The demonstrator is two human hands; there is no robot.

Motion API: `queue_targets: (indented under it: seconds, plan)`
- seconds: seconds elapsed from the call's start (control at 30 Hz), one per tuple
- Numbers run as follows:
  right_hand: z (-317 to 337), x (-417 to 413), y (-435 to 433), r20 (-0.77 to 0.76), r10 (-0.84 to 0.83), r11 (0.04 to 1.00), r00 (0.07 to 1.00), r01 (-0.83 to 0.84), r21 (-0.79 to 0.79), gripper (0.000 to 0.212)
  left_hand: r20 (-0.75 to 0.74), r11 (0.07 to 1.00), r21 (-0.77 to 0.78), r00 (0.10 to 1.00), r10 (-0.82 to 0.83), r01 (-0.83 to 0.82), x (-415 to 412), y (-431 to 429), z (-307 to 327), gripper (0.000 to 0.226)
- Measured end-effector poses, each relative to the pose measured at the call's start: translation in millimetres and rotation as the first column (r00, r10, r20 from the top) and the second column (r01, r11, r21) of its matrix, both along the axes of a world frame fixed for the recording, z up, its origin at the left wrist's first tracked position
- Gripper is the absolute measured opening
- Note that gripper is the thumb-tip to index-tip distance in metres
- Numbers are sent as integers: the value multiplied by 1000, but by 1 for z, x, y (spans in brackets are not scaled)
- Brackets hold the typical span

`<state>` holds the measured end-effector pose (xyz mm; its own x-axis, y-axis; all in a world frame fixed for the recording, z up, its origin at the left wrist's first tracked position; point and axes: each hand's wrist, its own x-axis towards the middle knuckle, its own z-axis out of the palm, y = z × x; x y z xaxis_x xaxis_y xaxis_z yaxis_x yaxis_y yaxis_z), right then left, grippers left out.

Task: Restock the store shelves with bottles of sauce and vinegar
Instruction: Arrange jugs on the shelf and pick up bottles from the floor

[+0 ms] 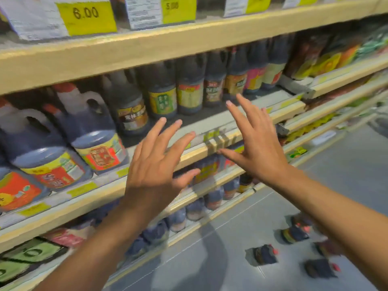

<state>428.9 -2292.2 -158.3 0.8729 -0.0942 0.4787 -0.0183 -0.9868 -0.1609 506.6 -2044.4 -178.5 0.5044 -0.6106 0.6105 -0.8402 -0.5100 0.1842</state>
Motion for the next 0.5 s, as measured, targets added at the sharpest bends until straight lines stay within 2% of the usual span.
queue_targets:
  seconds: [0.17,0.3,0.4,0.5]
  plan:
    - [-30,-79,-119,13,-170,984,985,169,55,108,-65,975,81,977,-204,209,-26,-117,-35,70]
    - [-73,-157,-203,-78,-307,945,948,313,89,101,-113,904,182,921,-372,387,-53,-213,-76,69]
    - [-116,-220,-249,-139,-363,906,922,383,178,95,-241,797,306,852,-464,520,-76,-277,-115,73]
    - [-171,-278,-276,-177,-367,857,913,406,317,76,-360,615,477,777,-516,629,-101,-323,-172,77]
